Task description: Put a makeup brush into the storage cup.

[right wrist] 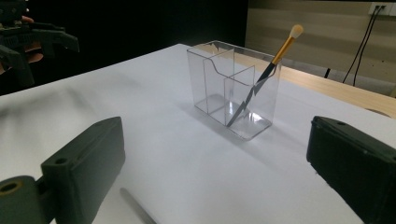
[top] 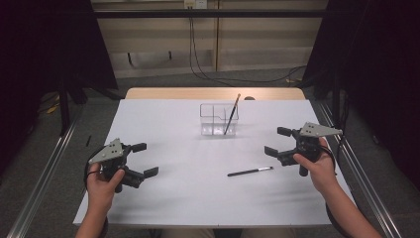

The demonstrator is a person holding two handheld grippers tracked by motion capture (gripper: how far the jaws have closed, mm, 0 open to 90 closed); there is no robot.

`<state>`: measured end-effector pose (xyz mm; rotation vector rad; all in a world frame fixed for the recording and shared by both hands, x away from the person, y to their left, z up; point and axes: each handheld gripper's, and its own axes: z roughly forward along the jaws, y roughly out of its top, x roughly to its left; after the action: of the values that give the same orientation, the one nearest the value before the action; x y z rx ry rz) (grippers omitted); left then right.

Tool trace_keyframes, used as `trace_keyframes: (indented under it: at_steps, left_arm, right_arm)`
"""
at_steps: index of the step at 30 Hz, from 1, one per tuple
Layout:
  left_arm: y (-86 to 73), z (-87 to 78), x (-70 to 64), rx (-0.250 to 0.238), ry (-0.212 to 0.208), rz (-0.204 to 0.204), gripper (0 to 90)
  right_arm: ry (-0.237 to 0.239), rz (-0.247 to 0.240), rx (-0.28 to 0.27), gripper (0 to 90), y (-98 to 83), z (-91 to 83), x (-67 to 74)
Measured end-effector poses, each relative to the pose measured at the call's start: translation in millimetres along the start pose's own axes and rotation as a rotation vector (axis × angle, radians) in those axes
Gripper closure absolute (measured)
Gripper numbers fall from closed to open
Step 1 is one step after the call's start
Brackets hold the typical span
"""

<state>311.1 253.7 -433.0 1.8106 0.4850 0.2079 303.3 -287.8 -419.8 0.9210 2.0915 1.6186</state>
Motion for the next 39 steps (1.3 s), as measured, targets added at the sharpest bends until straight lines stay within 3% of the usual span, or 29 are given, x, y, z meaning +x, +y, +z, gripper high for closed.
trace_keyframes:
  at_steps: [14, 39]
  left_arm:
    - [0.2, 0.8, -1.0, 0.000, 0.002, 0.000, 0.7]
    - [-0.1, -1.0, -1.4, 0.002, 0.005, 0.002, 0.7]
  right_arm:
    - [-0.028, 0.017, -0.001, 4.0, -12.3, -20.2, -1.9]
    - [-0.042, 0.020, 0.016, 4.0, -28.4, -39.8, 7.2]
